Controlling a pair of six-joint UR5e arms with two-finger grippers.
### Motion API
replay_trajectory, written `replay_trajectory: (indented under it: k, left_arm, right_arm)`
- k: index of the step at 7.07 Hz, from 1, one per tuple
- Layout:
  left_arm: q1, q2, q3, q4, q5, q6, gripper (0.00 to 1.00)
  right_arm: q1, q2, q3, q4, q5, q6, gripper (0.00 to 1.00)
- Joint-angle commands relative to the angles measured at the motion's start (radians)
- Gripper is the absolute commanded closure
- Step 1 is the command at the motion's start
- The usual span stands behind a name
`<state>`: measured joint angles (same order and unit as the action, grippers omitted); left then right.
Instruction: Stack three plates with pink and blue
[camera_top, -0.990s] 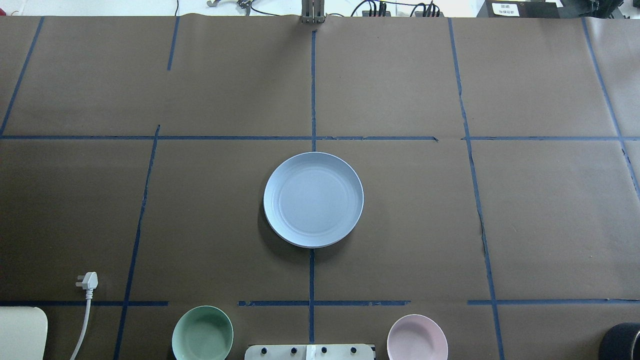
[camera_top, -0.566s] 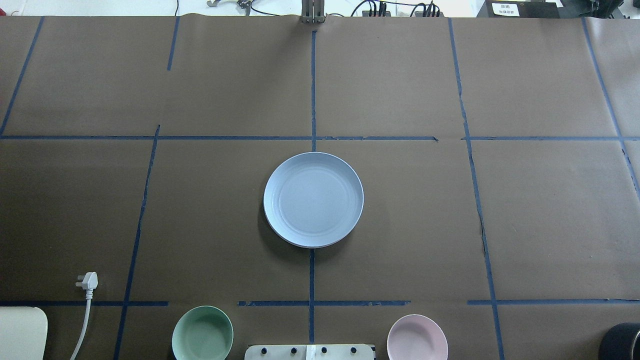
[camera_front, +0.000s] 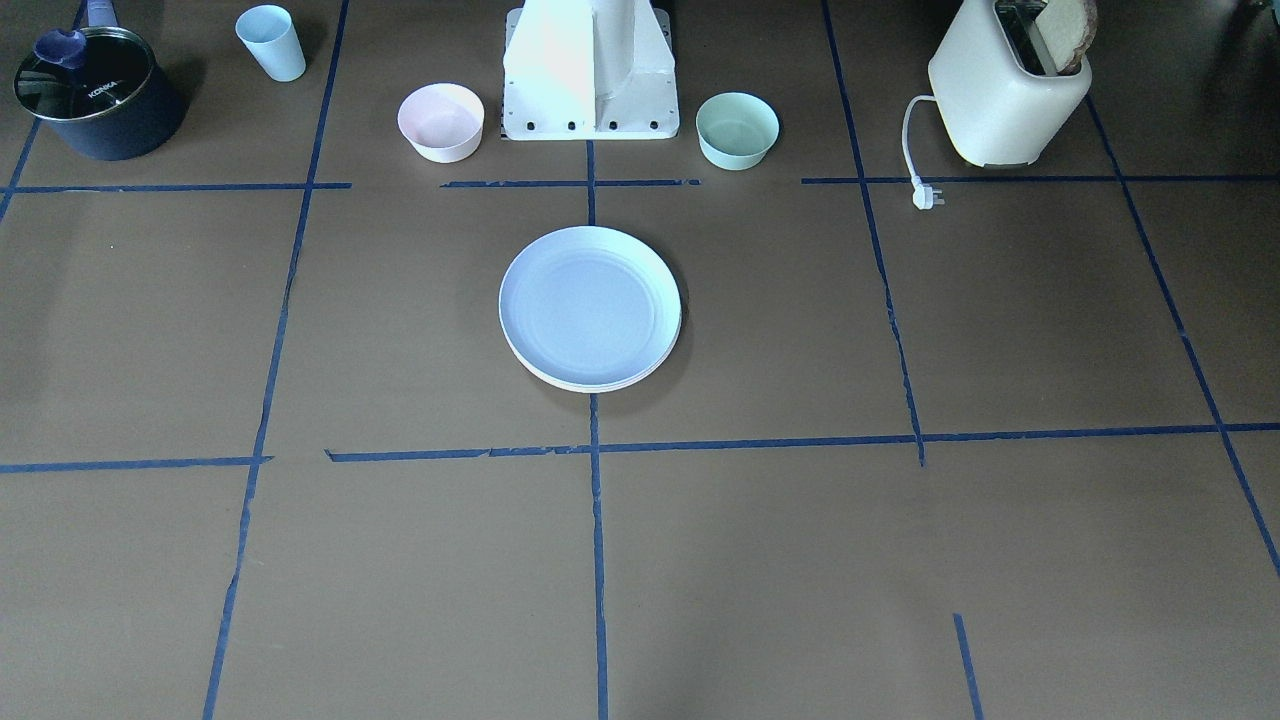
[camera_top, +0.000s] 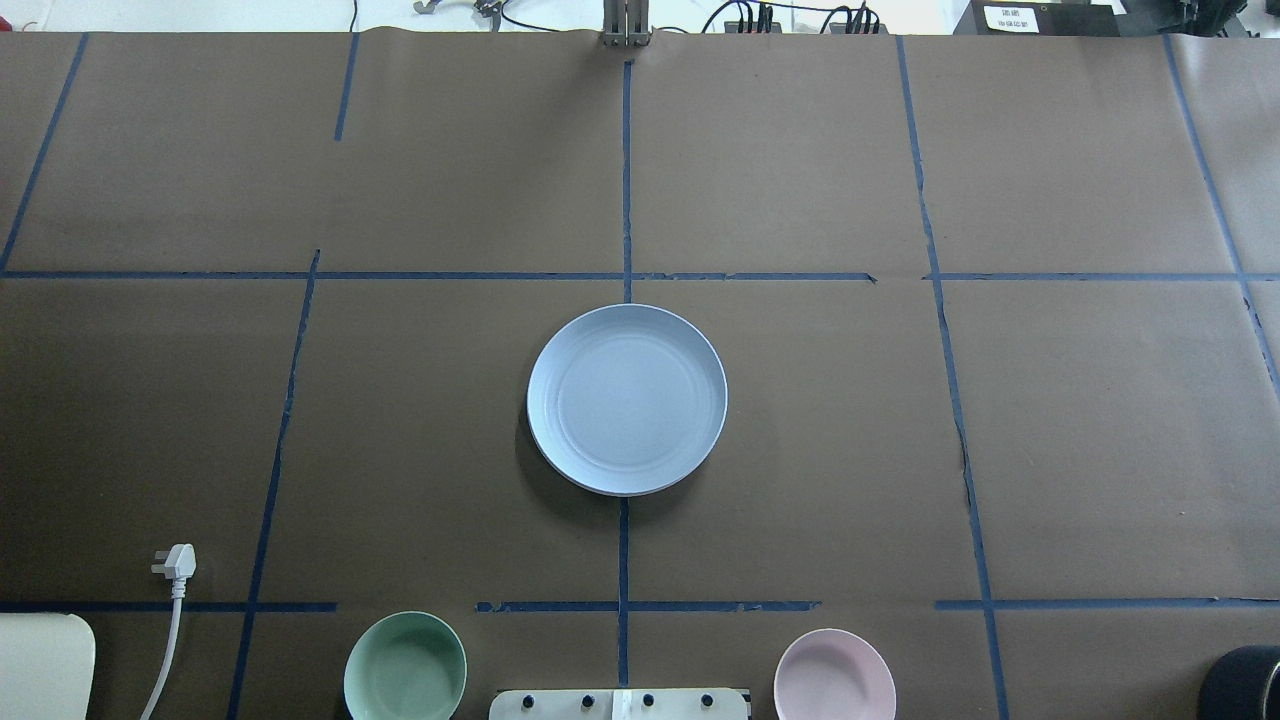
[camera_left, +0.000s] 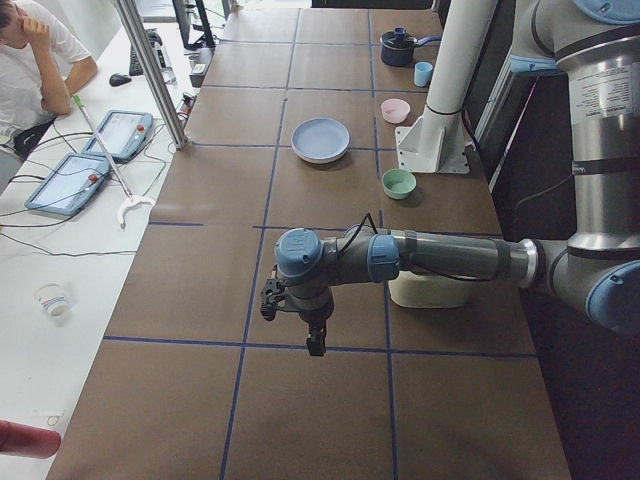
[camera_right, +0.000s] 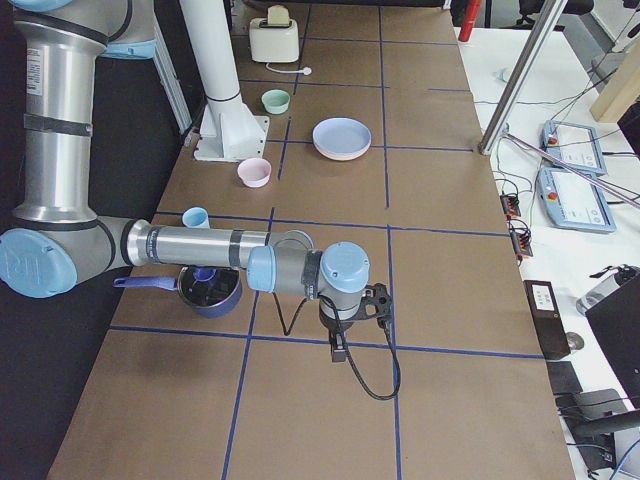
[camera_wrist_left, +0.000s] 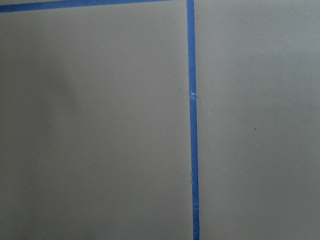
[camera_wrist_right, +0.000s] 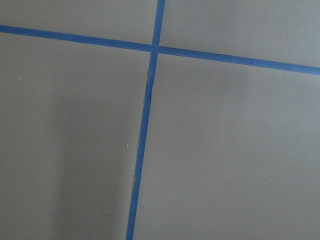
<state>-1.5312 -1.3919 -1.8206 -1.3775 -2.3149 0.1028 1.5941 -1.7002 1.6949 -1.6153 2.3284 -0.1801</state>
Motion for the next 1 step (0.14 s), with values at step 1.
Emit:
replay_trajectory:
  k: [1]
  left_arm:
    - [0.000, 0.001, 0.001, 0.000, 0.000, 0.000, 0.00]
  right_arm:
    - [-0.002, 0.001, 0.002, 0.000, 0.002, 0.001, 0.00]
